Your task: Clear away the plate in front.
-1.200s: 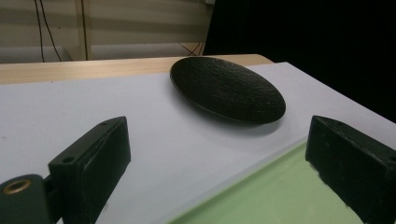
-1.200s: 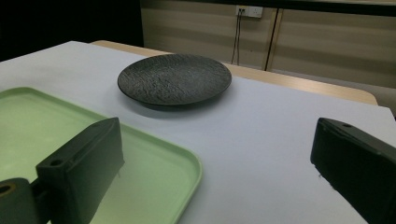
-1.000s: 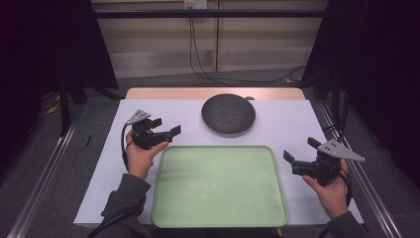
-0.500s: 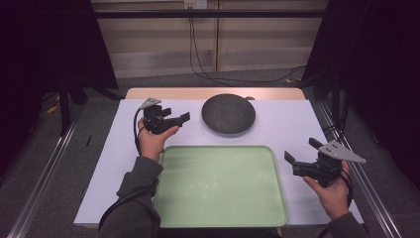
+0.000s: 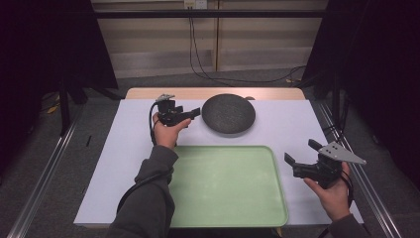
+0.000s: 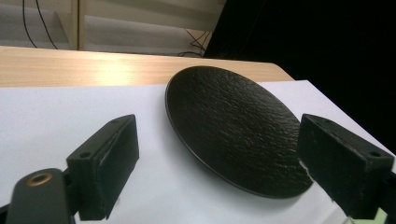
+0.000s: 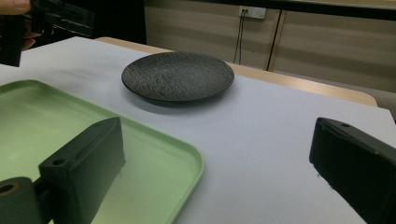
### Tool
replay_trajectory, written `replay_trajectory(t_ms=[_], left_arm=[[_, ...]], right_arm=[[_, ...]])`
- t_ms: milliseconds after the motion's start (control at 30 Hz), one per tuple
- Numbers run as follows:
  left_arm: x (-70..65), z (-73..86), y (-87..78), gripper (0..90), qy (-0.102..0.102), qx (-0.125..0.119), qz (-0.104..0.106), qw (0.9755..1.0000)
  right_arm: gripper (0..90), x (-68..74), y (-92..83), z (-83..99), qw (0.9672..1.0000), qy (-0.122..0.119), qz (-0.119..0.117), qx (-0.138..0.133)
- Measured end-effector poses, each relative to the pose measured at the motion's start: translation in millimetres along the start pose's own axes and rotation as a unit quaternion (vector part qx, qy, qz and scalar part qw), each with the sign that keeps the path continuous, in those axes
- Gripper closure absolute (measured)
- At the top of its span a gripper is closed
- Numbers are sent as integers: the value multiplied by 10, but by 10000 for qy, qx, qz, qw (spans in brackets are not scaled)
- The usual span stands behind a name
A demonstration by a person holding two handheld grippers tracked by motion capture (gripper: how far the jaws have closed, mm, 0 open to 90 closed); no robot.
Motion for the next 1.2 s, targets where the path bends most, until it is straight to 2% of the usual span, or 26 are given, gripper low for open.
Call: replay_trajectory(t_ms=[33, 67, 133, 233, 300, 333, 400, 467, 500, 533, 700, 767, 833, 867, 900, 933, 1000, 1100, 1133, 1200], left_arm=[[9, -1, 24, 133, -14, 37, 25, 10000], [6, 0, 54, 139, -169, 2, 49, 9998], [17, 3, 91, 151, -235, 2, -26, 9997], [31, 16, 151, 178, -393, -7, 22, 9992], [30, 19, 202, 200, -422, -2, -59, 9991], [33, 26, 258, 208, -563, -51, -110, 9983], [38, 28, 282, 209, -515, 11, -85, 9986], [50, 41, 329, 232, -459, 54, -172, 9988], [55, 51, 351, 232, -538, 40, -138, 9984], [79, 63, 383, 240, -472, 65, -222, 9986], [97, 87, 449, 301, -442, -6, -204, 9988], [107, 96, 489, 320, -454, 17, -273, 9986], [113, 108, 535, 333, -606, -11, -244, 9979], [120, 111, 554, 377, -585, 0, -220, 9980], [122, 118, 574, 383, -609, -14, -250, 9978], [141, 136, 608, 397, -806, -7, -250, 9964], [159, 145, 621, 413, -835, 51, -266, 9961], [202, 179, 659, 434, -951, 128, -476, 9942], [220, 204, 682, 447, -1081, 162, -490, 9928], [225, 221, 697, 488, -1101, 223, -502, 9924]], right_arm=[[27, 0, 0, 0, 10000, 0, 0, 0], [28, 11, 1, -6, 10000, -14, 46, -6], [28, 20, 10, -13, 10000, -25, -17, -9], [31, 32, 29, -18, 10000, -50, -76, 1], [32, 41, 37, -23, 10000, -59, -79, -6], [34, 43, 46, -22, 9999, -43, -113, -9], [35, 48, 53, -21, 9999, -36, -101, -20], [38, 54, 57, -25, 9999, -73, -154, -16], [38, 54, 57, -25, 9999, -73, -154, -16], [39, 55, 50, -35, 9998, -46, -179, -17], [39, 53, 58, -29, 9996, -60, -265, 24], [39, 51, 61, -29, 9997, -55, -241, -11], [39, 52, 59, -32, 9996, -32, -261, -40], [40, 65, 66, -32, 9995, -31, -299, -19], [41, 65, 69, -30, 9995, -50, -298, -14], [42, 67, 71, -28, 9995, -42, -315, 1], [46, 70, 75, -23, 9994, -48, -334, 23], [50, 70, 74, -24, 9993, -58, -356, 15], [50, 69, 69, -26, 9993, -69, -380, 15], [50, 70, 66, -27, 9992, -81, -388, 7]])
Point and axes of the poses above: each handheld gripper's, and its own axes: y roughly forward along the jaws, z roughly out of its underside, x roughly to its left, the point moved 1 cm from there along y, roughly forward along the jaws, and after that the axes turned 7 degrees about -x, right-handed, at the moved point
